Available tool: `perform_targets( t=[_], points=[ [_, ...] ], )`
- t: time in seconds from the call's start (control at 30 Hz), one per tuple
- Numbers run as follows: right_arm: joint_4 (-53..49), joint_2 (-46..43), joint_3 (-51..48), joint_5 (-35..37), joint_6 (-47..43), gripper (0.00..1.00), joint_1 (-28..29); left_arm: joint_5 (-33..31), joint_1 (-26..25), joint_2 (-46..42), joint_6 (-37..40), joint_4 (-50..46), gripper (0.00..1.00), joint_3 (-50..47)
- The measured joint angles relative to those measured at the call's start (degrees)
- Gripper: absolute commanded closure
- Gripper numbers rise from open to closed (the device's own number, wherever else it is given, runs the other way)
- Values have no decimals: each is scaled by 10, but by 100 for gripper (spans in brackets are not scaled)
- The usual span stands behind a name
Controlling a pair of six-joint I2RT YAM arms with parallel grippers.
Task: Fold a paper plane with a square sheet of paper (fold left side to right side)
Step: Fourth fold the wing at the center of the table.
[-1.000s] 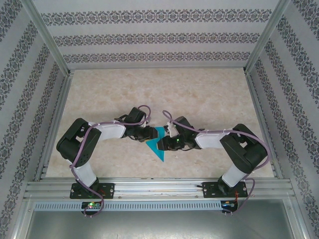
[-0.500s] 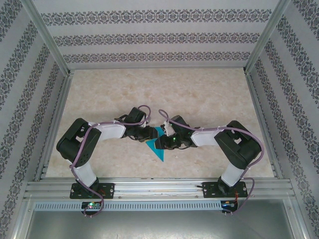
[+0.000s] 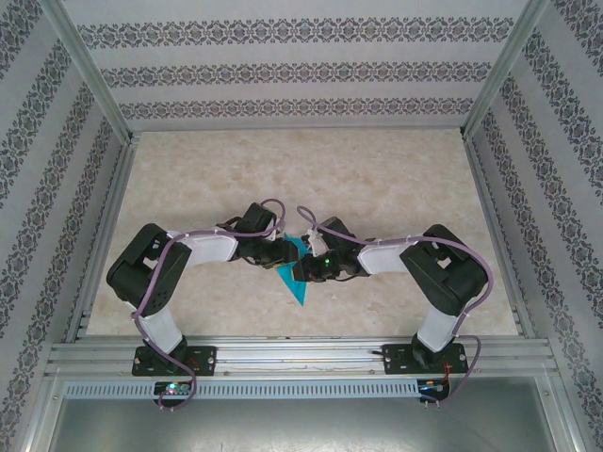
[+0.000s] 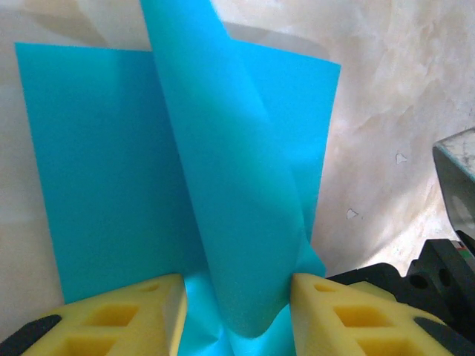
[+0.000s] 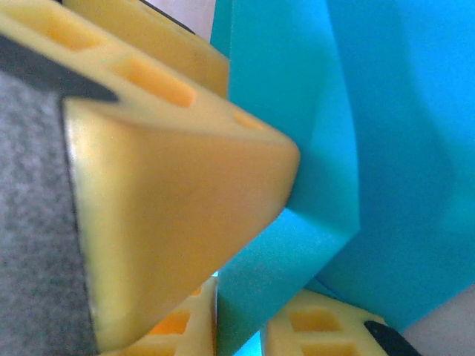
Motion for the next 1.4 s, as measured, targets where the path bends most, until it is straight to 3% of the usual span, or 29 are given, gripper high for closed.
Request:
perform_targets(
  t=[0.2,0.63,0.9,1.1,1.4],
  points=[
    [-15,-16,-13,2,-17,90,-11,-1,0,0,4,-1,56,0],
    [-24,-26,-14,-3,-28,86,-15,-2,-1,0,7,-4,56,2],
    [-26,-31,-15,-9,-28,74,-15,-2,-1,0,7,-5,57,2],
    [-26,-85,-31,-16,-27,61,-35,-2,-1,0,7,-5,56,2],
    [-24,-112,-46,-27,-18,62,-70,-4,-1,0,7,-6,56,3]
  ],
)
